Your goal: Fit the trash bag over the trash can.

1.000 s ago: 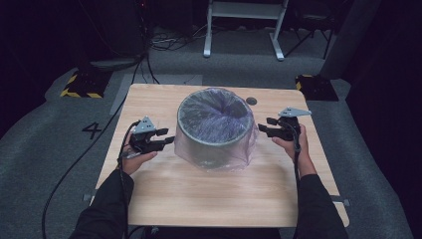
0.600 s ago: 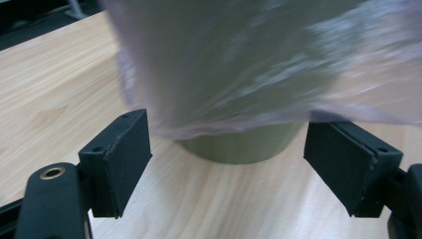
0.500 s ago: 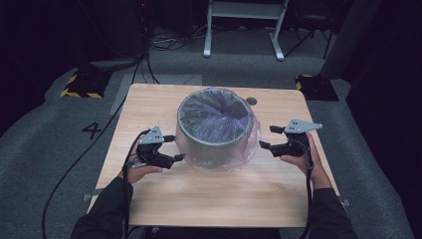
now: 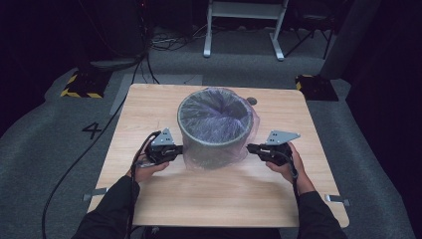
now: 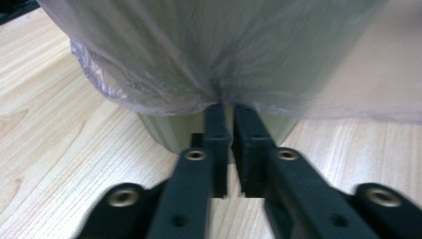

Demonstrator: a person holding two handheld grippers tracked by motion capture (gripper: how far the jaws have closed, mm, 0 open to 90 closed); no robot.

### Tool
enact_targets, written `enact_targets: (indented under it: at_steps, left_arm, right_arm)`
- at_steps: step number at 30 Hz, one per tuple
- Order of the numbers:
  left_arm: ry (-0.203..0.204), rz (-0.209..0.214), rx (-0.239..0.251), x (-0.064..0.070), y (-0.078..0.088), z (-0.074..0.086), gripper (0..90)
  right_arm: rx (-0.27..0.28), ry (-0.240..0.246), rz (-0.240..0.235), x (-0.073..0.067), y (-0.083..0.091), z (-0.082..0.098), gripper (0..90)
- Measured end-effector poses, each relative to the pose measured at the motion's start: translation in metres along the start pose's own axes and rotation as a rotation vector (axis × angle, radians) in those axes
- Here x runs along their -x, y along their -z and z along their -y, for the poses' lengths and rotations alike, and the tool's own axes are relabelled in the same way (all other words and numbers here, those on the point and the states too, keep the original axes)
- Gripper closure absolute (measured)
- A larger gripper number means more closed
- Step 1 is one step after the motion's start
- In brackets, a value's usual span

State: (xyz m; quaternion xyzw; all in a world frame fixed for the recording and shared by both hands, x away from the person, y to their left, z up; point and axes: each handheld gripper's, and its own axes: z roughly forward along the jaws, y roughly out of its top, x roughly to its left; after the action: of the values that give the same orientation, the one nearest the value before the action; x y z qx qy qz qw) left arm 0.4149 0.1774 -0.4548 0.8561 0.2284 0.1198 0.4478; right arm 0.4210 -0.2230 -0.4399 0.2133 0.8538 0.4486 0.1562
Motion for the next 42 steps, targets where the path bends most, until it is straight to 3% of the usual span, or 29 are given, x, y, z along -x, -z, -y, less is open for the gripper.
enact_targets:
  at_steps: [6,11,13,17,19,21,23,25,28,30,33,42]
  left_arm:
    - [-0.011,-0.014,-0.057,0.0,-0.009,0.007,89.8]
    - [0.005,-0.016,-0.068,0.0,-0.011,0.013,89.1]
    - [0.011,-0.018,-0.078,0.001,-0.009,0.017,77.7]
    - [0.004,-0.034,-0.086,0.008,0.0,0.024,60.2]
    - [0.029,-0.037,-0.102,0.01,0.004,0.029,48.6]
    - [0.036,-0.054,-0.124,0.014,0.007,0.035,36.3]
    - [0.045,-0.05,-0.147,0.017,0.009,0.041,25.2]
    - [0.054,-0.056,-0.152,0.021,0.012,0.045,19.6]
    - [0.075,-0.039,-0.129,0.024,0.018,0.051,16.1]
    - [0.07,-0.054,-0.139,0.027,0.02,0.054,16.1]
    - [0.071,-0.054,-0.132,0.031,0.024,0.058,15.8]
    - [0.068,-0.062,-0.174,0.038,0.02,0.066,15.8]
  right_arm:
    - [-0.06,-0.032,0.0,0.0,-0.012,0.013,90.0]
    - [-0.061,-0.051,0.0,0.0,-0.016,0.02,90.0]
    - [-0.056,-0.067,0.004,0.001,-0.015,0.022,88.7]
    - [-0.055,-0.083,0.018,0.002,-0.008,0.027,70.0]
    - [-0.049,-0.079,0.021,0.003,-0.004,0.029,54.8]
    - [-0.059,-0.102,0.057,0.006,0.003,0.032,40.8]
    - [-0.045,-0.124,0.071,0.01,0.012,0.034,33.4]
    - [-0.007,-0.149,0.071,0.014,0.023,0.034,26.0]
    - [0.075,-0.178,0.069,0.016,0.039,0.027,19.8]
    - [0.116,-0.17,0.1,0.017,0.049,0.019,17.3]
    - [0.131,-0.152,0.178,0.017,0.058,0.003,15.1]
    - [0.193,-0.098,0.197,0.018,0.075,-0.035,15.7]
